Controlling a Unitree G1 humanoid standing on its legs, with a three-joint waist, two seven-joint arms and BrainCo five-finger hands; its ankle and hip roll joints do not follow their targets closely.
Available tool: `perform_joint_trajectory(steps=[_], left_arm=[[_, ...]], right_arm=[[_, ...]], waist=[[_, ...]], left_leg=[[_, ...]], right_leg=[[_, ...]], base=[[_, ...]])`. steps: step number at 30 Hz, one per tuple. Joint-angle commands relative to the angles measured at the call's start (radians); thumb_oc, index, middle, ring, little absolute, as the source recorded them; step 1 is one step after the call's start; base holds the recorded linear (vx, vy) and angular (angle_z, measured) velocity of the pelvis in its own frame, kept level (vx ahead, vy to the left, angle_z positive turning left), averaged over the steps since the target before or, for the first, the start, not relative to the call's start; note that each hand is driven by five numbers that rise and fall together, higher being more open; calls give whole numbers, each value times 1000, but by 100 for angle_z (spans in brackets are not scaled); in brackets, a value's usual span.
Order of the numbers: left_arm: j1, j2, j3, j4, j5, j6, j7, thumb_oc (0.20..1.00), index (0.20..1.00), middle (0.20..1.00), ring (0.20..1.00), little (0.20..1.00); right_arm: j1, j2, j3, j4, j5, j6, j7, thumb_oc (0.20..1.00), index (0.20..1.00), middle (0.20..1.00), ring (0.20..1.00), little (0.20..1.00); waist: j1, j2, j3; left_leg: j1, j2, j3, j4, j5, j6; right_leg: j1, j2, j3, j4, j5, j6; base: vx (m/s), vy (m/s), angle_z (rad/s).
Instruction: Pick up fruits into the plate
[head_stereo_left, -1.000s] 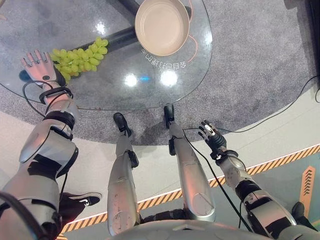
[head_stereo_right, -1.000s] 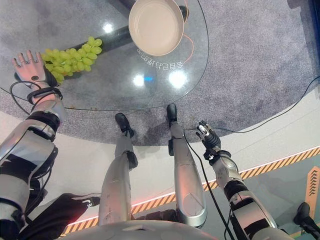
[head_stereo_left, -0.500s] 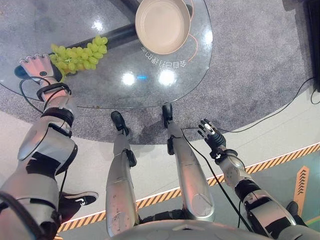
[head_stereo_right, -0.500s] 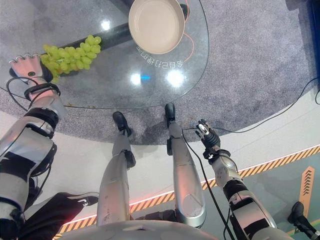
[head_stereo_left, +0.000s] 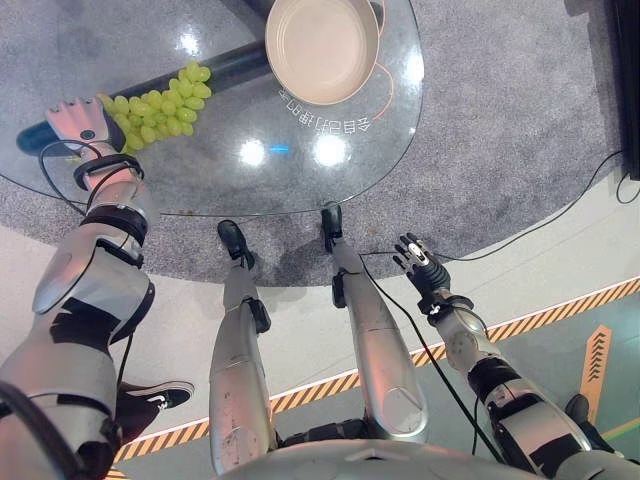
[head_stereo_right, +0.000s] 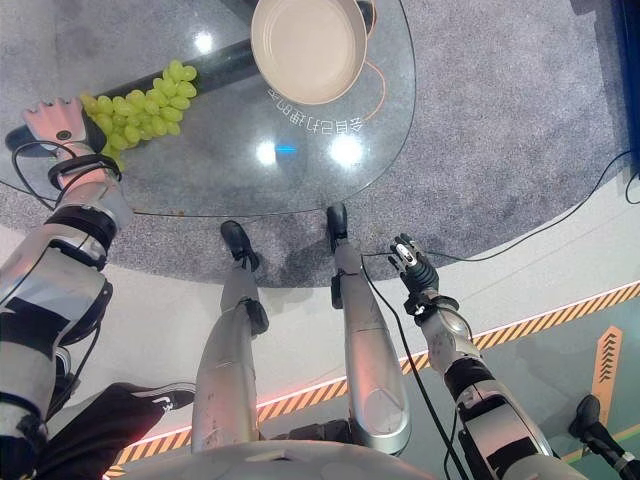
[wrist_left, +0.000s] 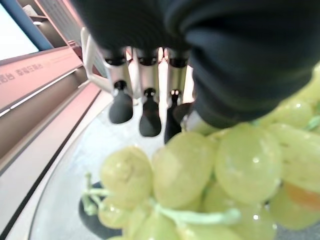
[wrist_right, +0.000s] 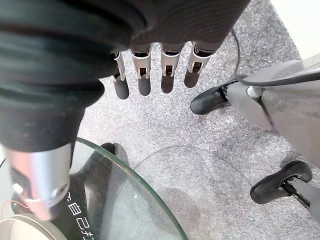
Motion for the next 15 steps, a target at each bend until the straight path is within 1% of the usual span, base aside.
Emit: perform_joint_trajectory(steps=[1, 15], left_arm=[[-25, 12, 3, 12, 16, -1, -4, 1000, 1000, 1000, 1000, 1000], [-29, -6, -17, 2, 21, -21, -22, 1000, 1000, 1000, 1000, 1000]], right_arm=[[43, 25, 11, -49, 26, -33, 1, 1000, 1000, 1000, 1000, 1000], [38, 24, 11, -53, 23, -28, -4, 1000, 1000, 1000, 1000, 1000]], waist=[[4, -47, 15], [0, -38, 15]], left_leg=[[22, -47, 0, 72, -121, -18], [27, -48, 5, 70, -118, -21]], right_leg=[[14, 97, 3, -13, 30, -27], [13, 96, 6, -10, 29, -27]], base=[[0, 0, 0], [0, 0, 0]])
